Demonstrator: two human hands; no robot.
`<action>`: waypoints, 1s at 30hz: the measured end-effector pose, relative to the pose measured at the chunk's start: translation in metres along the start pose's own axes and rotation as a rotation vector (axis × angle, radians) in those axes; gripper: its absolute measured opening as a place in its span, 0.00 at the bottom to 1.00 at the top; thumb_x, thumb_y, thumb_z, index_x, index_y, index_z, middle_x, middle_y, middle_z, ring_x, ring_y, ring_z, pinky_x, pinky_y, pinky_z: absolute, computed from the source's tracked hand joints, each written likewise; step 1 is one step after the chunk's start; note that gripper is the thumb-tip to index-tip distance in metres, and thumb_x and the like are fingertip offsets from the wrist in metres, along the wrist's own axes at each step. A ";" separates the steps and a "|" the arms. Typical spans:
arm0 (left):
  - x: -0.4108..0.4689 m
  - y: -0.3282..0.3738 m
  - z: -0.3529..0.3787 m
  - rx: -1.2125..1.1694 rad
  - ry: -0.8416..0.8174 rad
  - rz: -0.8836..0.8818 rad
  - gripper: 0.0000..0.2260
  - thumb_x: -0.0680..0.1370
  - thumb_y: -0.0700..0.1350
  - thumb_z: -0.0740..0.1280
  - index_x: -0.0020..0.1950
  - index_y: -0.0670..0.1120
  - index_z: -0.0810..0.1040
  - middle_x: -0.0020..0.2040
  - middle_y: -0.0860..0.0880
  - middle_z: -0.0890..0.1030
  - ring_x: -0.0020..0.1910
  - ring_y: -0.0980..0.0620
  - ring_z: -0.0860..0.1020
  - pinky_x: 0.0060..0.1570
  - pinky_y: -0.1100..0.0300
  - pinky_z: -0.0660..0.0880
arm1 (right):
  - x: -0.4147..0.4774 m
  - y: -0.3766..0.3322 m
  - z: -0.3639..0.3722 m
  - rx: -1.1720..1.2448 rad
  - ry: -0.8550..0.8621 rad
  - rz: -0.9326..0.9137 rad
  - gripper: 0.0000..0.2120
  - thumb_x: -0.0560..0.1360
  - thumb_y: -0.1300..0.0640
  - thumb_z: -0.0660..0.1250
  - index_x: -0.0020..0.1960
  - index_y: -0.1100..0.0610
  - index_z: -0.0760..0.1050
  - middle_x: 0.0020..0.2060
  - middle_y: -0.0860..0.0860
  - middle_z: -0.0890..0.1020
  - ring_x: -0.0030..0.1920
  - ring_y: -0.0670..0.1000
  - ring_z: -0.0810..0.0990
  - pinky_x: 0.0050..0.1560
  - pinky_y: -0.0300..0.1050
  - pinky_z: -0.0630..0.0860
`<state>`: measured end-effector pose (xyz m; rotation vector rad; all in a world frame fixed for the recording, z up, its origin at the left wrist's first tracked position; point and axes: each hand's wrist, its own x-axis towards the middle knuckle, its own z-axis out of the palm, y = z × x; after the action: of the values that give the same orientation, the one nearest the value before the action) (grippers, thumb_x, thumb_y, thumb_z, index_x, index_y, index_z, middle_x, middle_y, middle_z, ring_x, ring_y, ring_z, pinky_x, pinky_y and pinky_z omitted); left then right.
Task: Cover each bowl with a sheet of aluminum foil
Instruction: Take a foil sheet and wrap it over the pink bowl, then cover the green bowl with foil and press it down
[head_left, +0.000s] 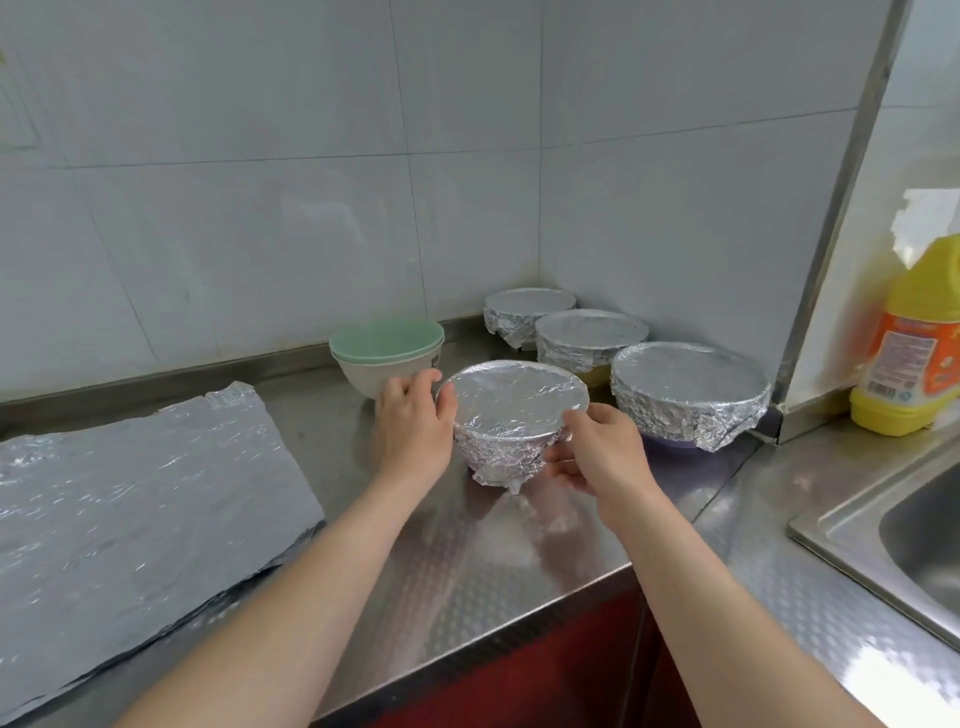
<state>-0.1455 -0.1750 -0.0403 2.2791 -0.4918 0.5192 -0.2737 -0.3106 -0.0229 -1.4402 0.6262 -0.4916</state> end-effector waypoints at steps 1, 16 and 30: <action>0.010 0.000 0.003 0.014 -0.016 0.011 0.16 0.81 0.51 0.59 0.66 0.47 0.74 0.58 0.41 0.73 0.59 0.40 0.72 0.58 0.51 0.68 | 0.008 -0.001 0.005 0.021 0.006 0.001 0.06 0.77 0.61 0.58 0.50 0.60 0.73 0.32 0.59 0.81 0.25 0.53 0.76 0.23 0.38 0.70; 0.121 -0.064 -0.018 0.737 -0.192 0.154 0.05 0.80 0.45 0.64 0.49 0.45 0.78 0.51 0.43 0.81 0.52 0.40 0.79 0.39 0.59 0.66 | 0.080 -0.002 0.054 0.092 -0.016 0.017 0.10 0.76 0.62 0.59 0.56 0.60 0.72 0.33 0.59 0.82 0.27 0.54 0.78 0.27 0.40 0.75; 0.143 -0.104 -0.054 0.392 -0.260 -0.085 0.14 0.74 0.52 0.66 0.33 0.45 0.74 0.31 0.48 0.75 0.38 0.46 0.76 0.38 0.58 0.68 | 0.148 -0.025 0.146 0.203 -0.125 0.113 0.11 0.77 0.66 0.56 0.59 0.60 0.68 0.46 0.66 0.82 0.35 0.57 0.80 0.30 0.45 0.80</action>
<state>0.0141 -0.0946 0.0066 2.7510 -0.4455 0.2956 -0.0654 -0.3003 -0.0092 -1.2267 0.5383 -0.3623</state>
